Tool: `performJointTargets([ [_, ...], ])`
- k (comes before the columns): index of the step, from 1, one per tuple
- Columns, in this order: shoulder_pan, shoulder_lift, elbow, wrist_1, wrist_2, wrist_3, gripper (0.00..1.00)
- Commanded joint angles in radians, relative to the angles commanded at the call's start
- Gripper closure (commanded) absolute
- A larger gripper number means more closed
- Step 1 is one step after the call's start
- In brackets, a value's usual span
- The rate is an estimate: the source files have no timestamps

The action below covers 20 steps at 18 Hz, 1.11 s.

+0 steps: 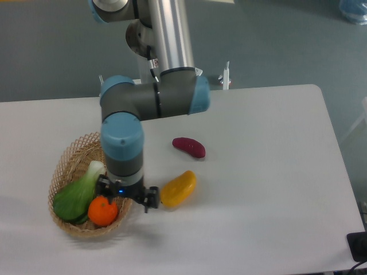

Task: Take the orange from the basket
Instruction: 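Lower the gripper around the orange inside the wicker basket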

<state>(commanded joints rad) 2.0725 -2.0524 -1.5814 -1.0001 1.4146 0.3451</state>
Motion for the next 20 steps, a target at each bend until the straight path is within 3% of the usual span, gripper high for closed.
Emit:
performJointTargets([
  [3,-0.014,0.000,-0.025,0.002,-0.014,-0.003,0.00],
  [20,-0.025,-0.058,-0.003,0.015,-0.008,-0.103,0.00],
])
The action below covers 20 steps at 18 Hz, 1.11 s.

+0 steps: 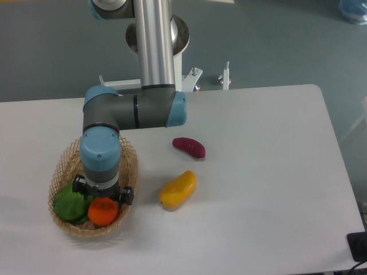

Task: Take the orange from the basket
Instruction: 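Lower the gripper around the orange inside the wicker basket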

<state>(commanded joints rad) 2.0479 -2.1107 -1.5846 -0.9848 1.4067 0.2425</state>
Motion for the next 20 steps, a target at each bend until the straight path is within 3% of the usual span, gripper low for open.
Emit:
performJointTargets([
  [13,-0.009,-0.055,0.058,0.003,0.029,-0.080,0.00],
  [15,-0.012,-0.055,0.058,0.002,0.031,-0.080,0.20],
  [17,-0.012,-0.055,0.058,0.002,0.031,-0.080,0.30],
  [20,-0.012,-0.043,0.060,-0.006,0.029,-0.078,0.34],
])
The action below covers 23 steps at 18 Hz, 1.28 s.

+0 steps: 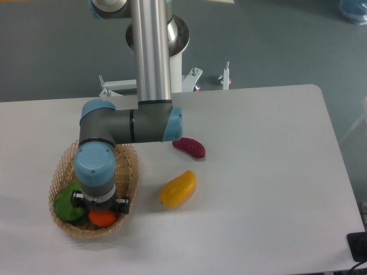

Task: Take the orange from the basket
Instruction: 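Lower the gripper around the orange inside the wicker basket, then close the gripper on the orange, then lift the orange out of the basket and carry it beside the mango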

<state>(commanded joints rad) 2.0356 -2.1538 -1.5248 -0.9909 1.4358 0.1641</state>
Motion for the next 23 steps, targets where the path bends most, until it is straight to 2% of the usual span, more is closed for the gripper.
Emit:
performJointTargets([
  [6,0.008,0.049,-0.011,-0.008,-0.011,0.012,0.34],
  [10,0.014,0.060,-0.012,-0.008,-0.011,0.015,0.34],
  [16,0.078,0.097,-0.012,-0.008,-0.035,0.017,0.34],
  [21,0.120,0.097,-0.012,-0.005,-0.022,0.028,0.34],
  [23,0.149,0.109,-0.008,-0.003,-0.011,0.073,0.34],
])
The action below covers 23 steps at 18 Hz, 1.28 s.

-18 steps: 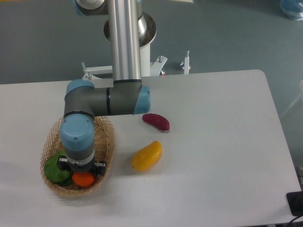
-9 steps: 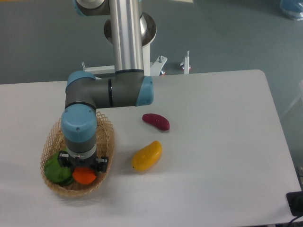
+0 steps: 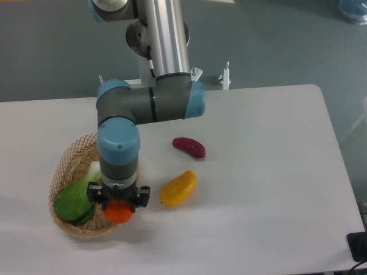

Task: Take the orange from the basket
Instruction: 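Lift the orange out of the basket and carry it beside the mango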

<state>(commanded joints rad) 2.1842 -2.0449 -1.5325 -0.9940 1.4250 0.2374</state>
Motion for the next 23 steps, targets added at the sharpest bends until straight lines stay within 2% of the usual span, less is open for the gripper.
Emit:
performJointTargets([
  [8,0.155,0.029,0.006,0.014,0.054,0.169,0.33],
  [14,0.220,0.035,0.008,0.018,0.055,0.284,0.32],
  [18,0.256,0.037,0.008,0.020,0.109,0.445,0.32],
  [20,0.281,0.035,0.006,0.020,0.112,0.567,0.31],
  [23,0.330,0.029,0.026,0.021,0.111,0.678,0.33],
])
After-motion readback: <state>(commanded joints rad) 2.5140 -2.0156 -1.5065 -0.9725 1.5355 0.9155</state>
